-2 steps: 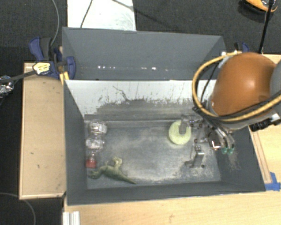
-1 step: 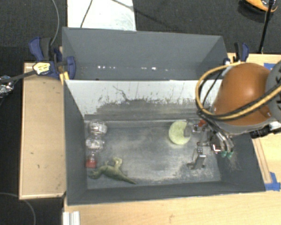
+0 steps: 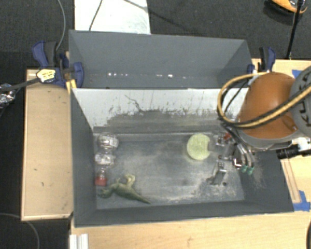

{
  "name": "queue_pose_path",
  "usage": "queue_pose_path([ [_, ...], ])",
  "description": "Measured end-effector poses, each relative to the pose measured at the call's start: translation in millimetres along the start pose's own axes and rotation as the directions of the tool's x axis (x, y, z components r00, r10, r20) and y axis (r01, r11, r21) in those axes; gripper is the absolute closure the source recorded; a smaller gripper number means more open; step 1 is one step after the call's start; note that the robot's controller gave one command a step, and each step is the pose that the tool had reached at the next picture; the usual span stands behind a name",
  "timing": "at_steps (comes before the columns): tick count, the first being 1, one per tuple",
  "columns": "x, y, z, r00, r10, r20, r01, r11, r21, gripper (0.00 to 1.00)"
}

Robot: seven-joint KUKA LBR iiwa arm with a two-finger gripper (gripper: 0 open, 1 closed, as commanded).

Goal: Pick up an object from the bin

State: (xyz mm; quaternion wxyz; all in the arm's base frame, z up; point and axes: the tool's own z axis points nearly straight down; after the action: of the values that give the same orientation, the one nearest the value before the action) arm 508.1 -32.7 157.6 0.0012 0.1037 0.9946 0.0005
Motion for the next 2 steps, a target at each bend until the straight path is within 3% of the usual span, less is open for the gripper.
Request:
queue_pose_path([
  [1,-43.0,13.6,38.0,1.000,-0.017,0.009,0.017,1.000,-0.001,0.00],
  [2,-51.3,14.2,83.5,0.999,-0.043,0.015,0.043,0.999,-0.002,1.00],
])
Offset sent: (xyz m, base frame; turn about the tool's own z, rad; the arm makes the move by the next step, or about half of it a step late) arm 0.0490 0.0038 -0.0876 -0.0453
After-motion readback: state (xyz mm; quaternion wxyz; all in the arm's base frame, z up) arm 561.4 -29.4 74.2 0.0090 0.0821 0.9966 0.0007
